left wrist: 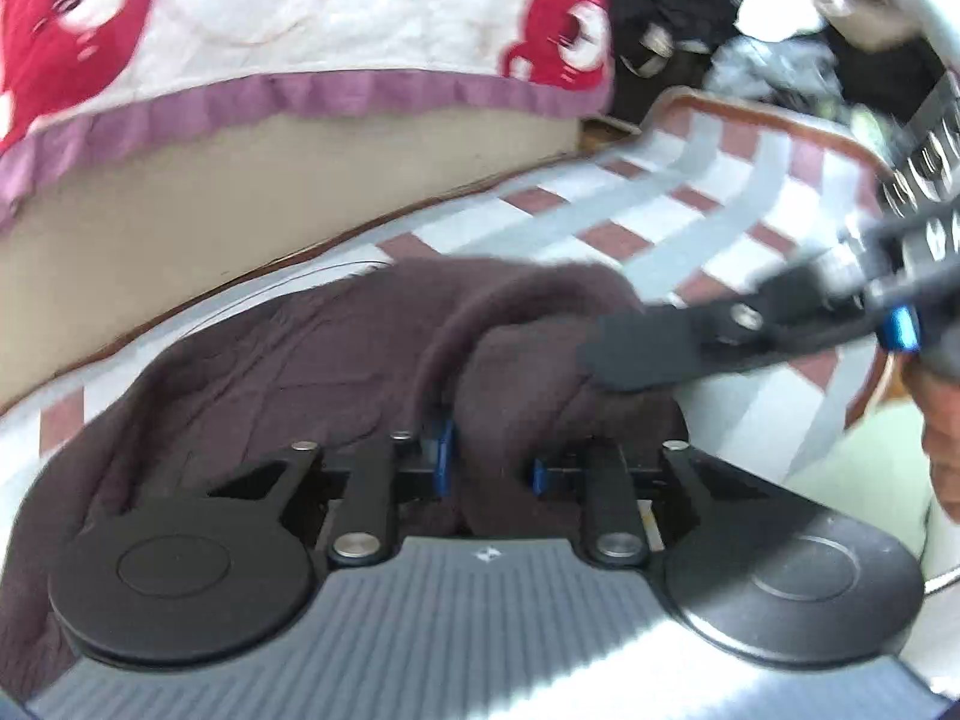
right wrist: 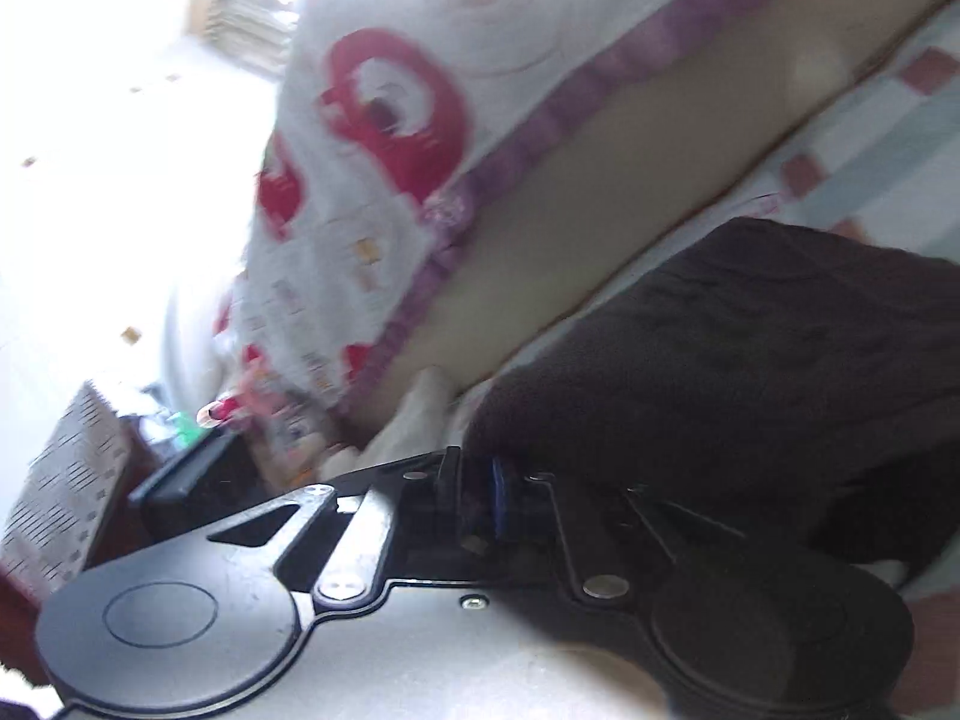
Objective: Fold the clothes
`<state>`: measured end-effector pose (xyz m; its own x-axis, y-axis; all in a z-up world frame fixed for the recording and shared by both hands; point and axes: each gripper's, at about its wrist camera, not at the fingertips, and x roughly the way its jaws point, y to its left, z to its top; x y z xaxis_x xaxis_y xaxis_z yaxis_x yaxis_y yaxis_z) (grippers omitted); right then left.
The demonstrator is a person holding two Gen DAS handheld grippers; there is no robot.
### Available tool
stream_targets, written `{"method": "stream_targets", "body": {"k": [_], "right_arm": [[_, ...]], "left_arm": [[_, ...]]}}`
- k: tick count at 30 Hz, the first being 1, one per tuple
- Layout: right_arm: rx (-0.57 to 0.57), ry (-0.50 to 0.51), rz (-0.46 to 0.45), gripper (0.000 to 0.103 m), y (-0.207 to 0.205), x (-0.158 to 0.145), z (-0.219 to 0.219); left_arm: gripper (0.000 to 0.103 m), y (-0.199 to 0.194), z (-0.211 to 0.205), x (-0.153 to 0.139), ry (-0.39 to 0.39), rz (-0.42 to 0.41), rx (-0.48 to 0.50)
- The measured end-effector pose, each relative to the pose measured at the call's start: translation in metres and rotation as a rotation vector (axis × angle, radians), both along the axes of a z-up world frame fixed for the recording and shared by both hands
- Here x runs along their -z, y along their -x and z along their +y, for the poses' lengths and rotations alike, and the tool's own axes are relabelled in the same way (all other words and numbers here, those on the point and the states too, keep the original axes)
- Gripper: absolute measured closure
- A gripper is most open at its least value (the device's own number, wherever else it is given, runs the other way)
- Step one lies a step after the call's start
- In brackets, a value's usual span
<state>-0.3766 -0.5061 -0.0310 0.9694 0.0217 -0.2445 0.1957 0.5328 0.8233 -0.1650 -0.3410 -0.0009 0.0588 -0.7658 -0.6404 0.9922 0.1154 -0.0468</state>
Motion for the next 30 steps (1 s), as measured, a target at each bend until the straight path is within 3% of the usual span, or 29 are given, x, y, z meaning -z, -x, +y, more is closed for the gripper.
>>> {"method": "stream_targets", "body": {"k": [2, 4, 5, 9, 11, 12, 19, 21, 24, 26, 28, 29, 30], "right_arm": [[0.068, 0.065, 0.003, 0.082, 0.017, -0.005, 0.000], [0.111, 0.122, 0.026, 0.051, 0.030, -0.011, 0.001], [0.126, 0.152, 0.066, 0.046, 0.033, -0.013, 0.001], [0.133, 0.268, 0.336, 0.045, 0.019, 0.000, 0.004], [0.120, 0.297, 0.437, 0.045, 0.010, 0.011, 0.008], [0.118, 0.275, 0.441, 0.045, 0.007, 0.017, 0.007], [0.107, 0.156, 0.362, 0.040, -0.033, 0.033, 0.001], [0.129, 0.044, 0.271, 0.038, -0.037, 0.041, -0.009], [0.190, -0.182, 0.140, 0.020, -0.043, 0.061, -0.033], [0.237, -0.290, 0.104, 0.018, -0.050, 0.073, -0.046], [0.287, -0.334, 0.104, 0.019, -0.060, 0.081, -0.057], [0.321, -0.308, 0.092, 0.020, -0.062, 0.080, -0.060], [0.355, -0.282, 0.080, 0.049, -0.065, 0.079, -0.063]], "left_arm": [[0.083, -0.014, 0.000, -0.002, 0.006, 0.012, -0.067], [0.083, -0.031, 0.002, -0.005, 0.013, 0.042, -0.147], [0.086, -0.043, 0.005, -0.006, 0.017, 0.065, -0.197], [0.090, -0.076, 0.016, -0.005, 0.019, 0.055, -0.347], [0.090, -0.086, 0.018, -0.002, 0.021, 0.113, -0.367], [0.090, -0.090, 0.018, 0.000, 0.022, 0.149, -0.374], [0.090, -0.091, 0.015, 0.008, -0.015, 0.196, -0.345], [0.090, -0.094, 0.016, 0.010, -0.022, 0.235, -0.337], [0.090, -0.102, 0.016, 0.019, -0.042, 0.346, -0.323], [0.086, -0.102, 0.013, 0.026, -0.067, 0.391, -0.303], [0.080, -0.098, 0.008, 0.033, -0.104, 0.402, -0.278], [0.073, -0.095, 0.006, 0.036, -0.123, 0.407, -0.266], [0.073, -0.093, 0.004, 0.039, -0.141, 0.413, -0.253]]}}
